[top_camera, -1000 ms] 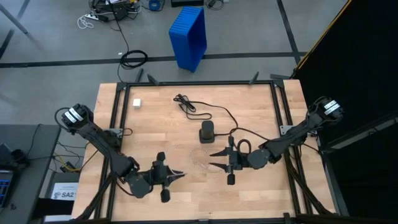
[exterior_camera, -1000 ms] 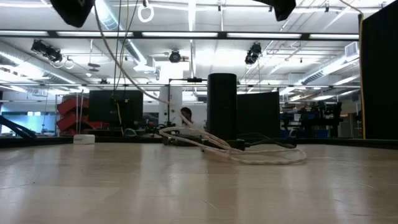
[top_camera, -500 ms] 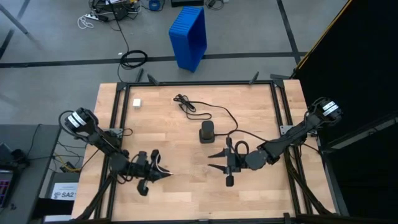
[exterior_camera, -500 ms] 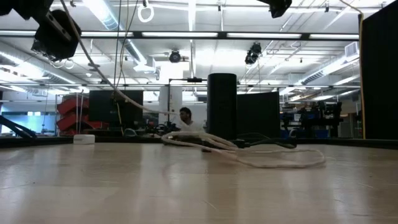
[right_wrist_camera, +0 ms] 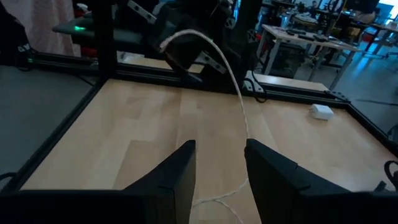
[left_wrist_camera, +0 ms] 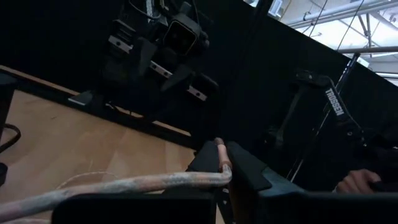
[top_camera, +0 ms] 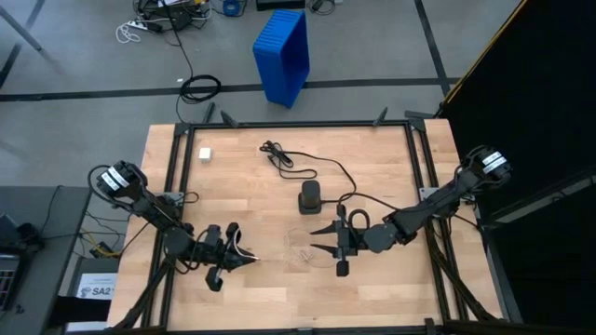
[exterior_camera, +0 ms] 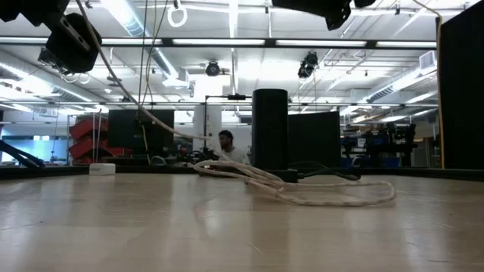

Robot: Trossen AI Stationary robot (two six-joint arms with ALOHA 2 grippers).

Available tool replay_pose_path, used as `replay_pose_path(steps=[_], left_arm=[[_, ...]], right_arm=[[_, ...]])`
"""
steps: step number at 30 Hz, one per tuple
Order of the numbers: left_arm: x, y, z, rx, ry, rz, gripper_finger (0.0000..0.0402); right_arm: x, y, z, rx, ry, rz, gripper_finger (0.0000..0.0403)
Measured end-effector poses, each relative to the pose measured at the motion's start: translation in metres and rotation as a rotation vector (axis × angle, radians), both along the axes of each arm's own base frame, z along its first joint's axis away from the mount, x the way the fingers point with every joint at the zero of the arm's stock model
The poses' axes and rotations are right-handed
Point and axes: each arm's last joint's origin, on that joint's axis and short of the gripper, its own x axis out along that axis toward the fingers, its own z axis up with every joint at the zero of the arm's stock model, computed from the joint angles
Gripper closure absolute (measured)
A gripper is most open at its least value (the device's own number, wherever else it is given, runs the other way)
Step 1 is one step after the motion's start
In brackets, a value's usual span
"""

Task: Plug in charger
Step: Insert the charger cable into the charger adapter

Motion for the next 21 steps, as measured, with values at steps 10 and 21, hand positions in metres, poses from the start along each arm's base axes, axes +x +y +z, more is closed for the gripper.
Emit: replay_pose_path(steps=[10,21], left_arm=[[-0.001,0.002,-0.022,-0.107,0.186,0.018,0.0401],[-0.005,0.009,-0.054,-0.074,0.418,0.168,0.0401]], right_arm=[[0.029,-0.019,-0.018,0.052,0.094,-0.015,0.0284],[0.096,-0.084,0.056,-0.048,0.176,-0.061,0.0260]])
